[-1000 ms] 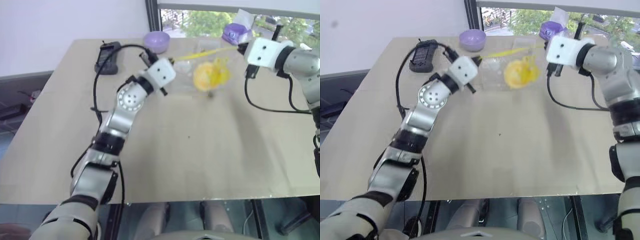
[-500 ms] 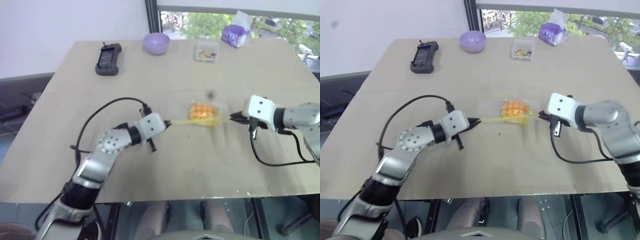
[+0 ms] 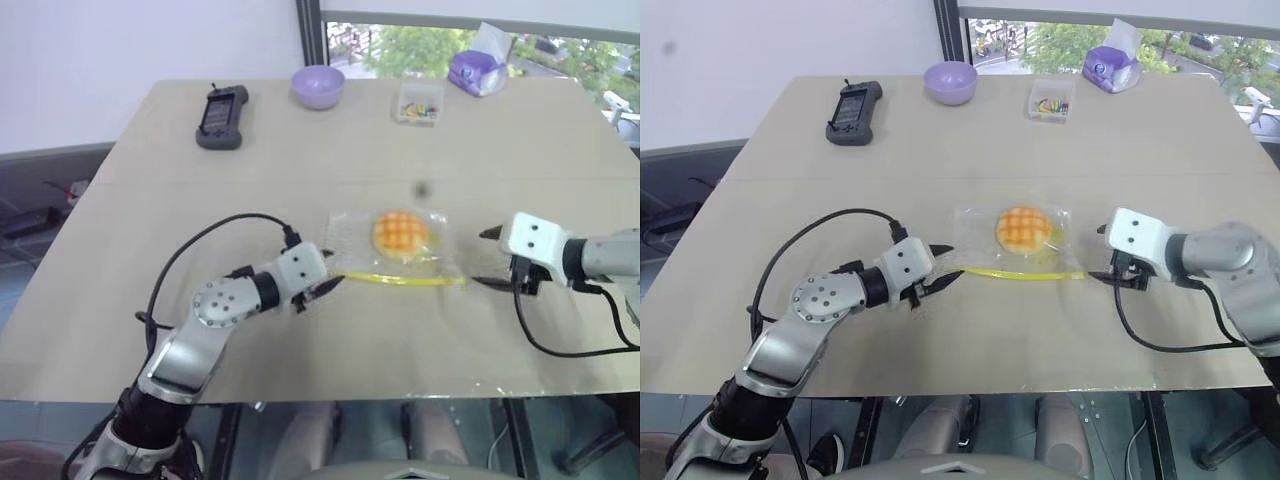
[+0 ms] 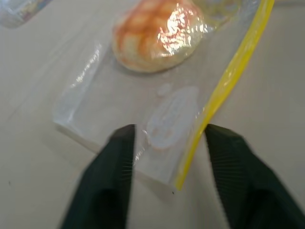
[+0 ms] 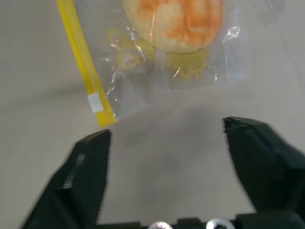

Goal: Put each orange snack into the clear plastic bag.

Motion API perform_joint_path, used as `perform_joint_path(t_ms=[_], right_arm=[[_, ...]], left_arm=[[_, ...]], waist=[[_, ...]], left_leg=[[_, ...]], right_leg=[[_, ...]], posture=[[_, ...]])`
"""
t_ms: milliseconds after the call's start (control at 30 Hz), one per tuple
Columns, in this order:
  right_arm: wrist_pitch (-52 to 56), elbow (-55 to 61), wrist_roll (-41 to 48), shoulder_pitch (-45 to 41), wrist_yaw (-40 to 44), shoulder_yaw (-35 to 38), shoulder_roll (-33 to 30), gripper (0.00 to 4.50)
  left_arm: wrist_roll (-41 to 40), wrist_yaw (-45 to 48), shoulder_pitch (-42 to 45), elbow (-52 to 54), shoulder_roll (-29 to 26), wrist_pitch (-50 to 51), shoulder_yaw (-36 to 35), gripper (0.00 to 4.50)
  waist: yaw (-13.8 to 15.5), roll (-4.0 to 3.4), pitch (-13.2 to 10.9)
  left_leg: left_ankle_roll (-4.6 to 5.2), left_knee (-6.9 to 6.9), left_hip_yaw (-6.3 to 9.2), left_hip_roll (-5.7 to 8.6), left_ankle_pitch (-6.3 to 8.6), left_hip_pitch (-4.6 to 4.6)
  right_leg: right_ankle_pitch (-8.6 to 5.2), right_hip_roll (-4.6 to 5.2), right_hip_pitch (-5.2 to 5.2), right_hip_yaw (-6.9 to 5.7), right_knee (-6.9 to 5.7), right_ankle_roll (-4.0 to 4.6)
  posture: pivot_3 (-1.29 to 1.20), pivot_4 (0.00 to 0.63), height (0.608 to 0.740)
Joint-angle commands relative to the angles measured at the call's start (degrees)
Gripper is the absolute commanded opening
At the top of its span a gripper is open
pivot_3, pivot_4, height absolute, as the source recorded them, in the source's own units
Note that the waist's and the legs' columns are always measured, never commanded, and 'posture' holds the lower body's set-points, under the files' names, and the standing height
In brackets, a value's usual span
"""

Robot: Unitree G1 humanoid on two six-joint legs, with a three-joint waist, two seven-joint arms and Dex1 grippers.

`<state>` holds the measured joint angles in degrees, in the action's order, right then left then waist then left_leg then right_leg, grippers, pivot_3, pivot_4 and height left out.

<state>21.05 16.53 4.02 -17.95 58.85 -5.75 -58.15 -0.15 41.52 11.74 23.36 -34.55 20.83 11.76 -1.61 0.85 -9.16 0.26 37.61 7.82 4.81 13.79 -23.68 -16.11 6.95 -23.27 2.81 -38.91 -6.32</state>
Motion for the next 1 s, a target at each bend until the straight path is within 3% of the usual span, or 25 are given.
perform_joint_path(t_ms=[33,200,500,633,833,1000], right_arm=[[0.2,1.9,1.6,0.3,1.6,2.9,-1.4,4.23],[1.1,2.2,7.6,3.6,1.5,9.9,0.1,4.23],[1.6,-2.6,21.0,17.3,9.1,29.5,0.6,4.23],[-0.7,-8.4,22.9,20.4,13.2,36.0,-0.6,4.23],[-0.4,-11.6,26.6,20.4,17.3,39.6,-1.7,4.23],[-1.0,-11.8,26.8,20.7,18.9,39.5,-2.2,4.23]], left_arm=[[-2.0,0.5,-0.5,2.0,-0.4,-1.5,-2.6,2.64],[-10.2,3.7,-4.3,7.2,-3.2,4.1,-11.0,2.64],[-26.5,10.4,-15.6,11.1,-11.3,14.5,-34.0,2.64],[-28.1,14.1,-21.8,10.5,-13.9,13.4,-41.3,2.64],[-32.5,15.8,-23.5,9.9,-14.5,13.5,-46.9,2.64],[-32.8,16.1,-24.5,10.5,-14.8,12.5,-47.5,2.64]], waist=[[0.0,0.00,0.0],[0.0,0.03,0.0],[0.8,0.01,0.0],[0.8,0.00,0.0],[0.8,-0.07,-0.1],[0.8,-0.09,-0.1]], left_leg=[[0.00,0.00,0.00,0.00,0.00,0.00],[0.00,-0.01,0.04,-0.02,0.00,-0.02],[0.18,-0.10,0.07,-0.05,0.11,0.05],[0.20,-0.13,0.05,-0.06,0.12,0.20],[0.25,-0.45,0.02,-0.16,0.17,1.11],[0.35,-0.44,0.12,-0.17,0.23,1.16]], right_leg=[[0.00,0.00,0.00,0.00,0.00,0.00],[0.00,0.00,-0.01,-0.02,0.02,0.00],[-0.01,0.00,0.09,-0.09,0.10,0.01],[-0.01,0.01,0.24,-0.10,0.13,0.02],[-0.03,0.00,1.20,-0.19,0.52,0.03],[-0.01,0.01,1.52,-0.32,0.95,0.02]], posture=[[0.00,0.150,0.740],[0.00,0.150,0.740],[0.00,0.150,0.740],[0.00,0.150,0.740],[0.00,0.150,0.740],[0.00,0.150,0.740]])
